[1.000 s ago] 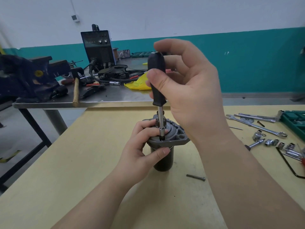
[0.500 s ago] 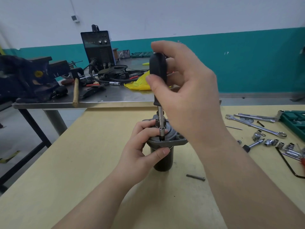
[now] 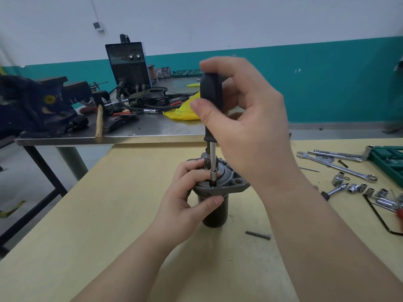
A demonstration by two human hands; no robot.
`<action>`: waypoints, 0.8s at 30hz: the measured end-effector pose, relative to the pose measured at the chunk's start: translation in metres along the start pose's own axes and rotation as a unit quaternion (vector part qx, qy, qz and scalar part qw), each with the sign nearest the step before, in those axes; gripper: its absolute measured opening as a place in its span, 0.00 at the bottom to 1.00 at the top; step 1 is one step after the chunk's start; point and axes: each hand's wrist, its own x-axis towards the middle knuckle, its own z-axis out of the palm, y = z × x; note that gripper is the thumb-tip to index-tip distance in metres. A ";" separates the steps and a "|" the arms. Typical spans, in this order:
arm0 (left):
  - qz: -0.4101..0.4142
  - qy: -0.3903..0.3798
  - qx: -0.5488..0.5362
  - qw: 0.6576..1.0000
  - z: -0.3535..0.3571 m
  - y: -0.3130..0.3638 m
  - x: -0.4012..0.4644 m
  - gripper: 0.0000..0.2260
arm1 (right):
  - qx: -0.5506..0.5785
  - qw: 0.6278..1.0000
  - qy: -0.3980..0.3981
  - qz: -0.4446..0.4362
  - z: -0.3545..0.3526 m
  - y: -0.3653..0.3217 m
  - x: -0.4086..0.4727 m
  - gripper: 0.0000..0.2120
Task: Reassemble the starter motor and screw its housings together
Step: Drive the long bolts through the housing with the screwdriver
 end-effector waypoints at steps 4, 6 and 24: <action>0.002 0.000 0.001 1.000 0.000 -0.001 0.000 0.15 | 0.092 0.994 -0.038 0.044 0.000 0.000 0.001 0.12; 0.001 0.000 0.003 1.000 -0.001 -0.001 0.000 0.16 | 0.156 0.982 -0.074 0.074 -0.003 -0.001 0.001 0.14; 0.011 0.000 0.009 1.000 -0.001 -0.003 0.001 0.16 | 0.148 0.985 -0.050 0.068 0.000 -0.003 0.000 0.11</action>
